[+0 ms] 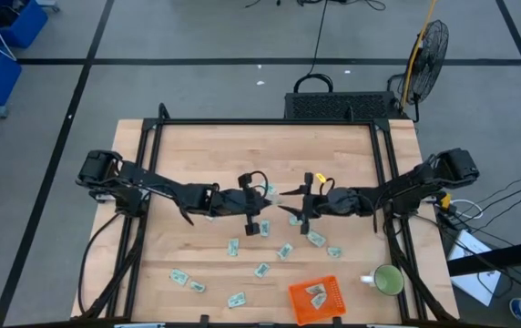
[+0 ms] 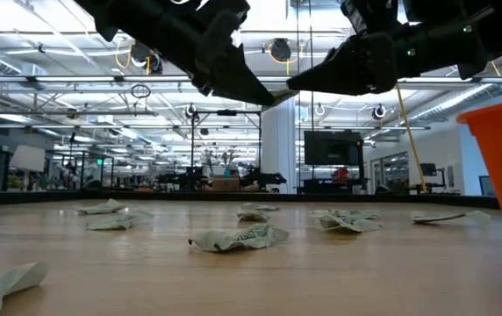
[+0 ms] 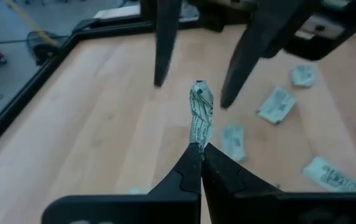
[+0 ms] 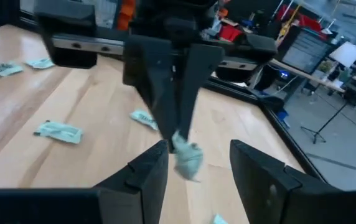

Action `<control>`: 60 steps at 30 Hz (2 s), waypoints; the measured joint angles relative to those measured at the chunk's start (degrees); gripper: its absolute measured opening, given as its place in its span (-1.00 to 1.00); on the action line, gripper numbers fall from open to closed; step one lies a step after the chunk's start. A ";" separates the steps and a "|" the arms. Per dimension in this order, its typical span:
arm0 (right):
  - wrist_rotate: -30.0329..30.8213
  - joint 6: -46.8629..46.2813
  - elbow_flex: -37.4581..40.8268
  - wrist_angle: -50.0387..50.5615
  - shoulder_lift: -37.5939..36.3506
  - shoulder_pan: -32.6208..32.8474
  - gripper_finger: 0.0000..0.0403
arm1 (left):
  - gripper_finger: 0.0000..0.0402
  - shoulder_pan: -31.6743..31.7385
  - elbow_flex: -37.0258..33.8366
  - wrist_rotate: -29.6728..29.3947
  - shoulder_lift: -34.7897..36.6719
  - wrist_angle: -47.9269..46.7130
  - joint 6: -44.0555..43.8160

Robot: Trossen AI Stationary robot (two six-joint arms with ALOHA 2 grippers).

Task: Pick and place Stevia / Truvia into bins
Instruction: Put the stevia packet into the orange bin

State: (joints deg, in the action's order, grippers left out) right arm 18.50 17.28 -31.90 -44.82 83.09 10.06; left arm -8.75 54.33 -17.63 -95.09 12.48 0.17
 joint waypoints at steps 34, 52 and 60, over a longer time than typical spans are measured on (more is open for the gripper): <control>-7.98 -0.06 -0.02 0.51 0.00 -1.50 -0.95 | -0.58 -0.40 0.00 2.35 0.02 2.47 4.48; -29.00 -27.90 -8.44 33.42 -11.44 19.31 -0.98 | -0.09 -2.36 0.02 -5.52 7.52 -11.95 1.75; -19.07 -43.95 -8.44 35.17 -6.99 31.42 -0.97 | -0.09 -2.58 0.00 -4.93 7.82 -13.73 -0.44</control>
State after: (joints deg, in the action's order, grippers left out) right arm -0.58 -26.67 -40.34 -9.65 76.10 41.47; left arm -11.33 54.33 -22.57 -87.26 -1.26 -0.26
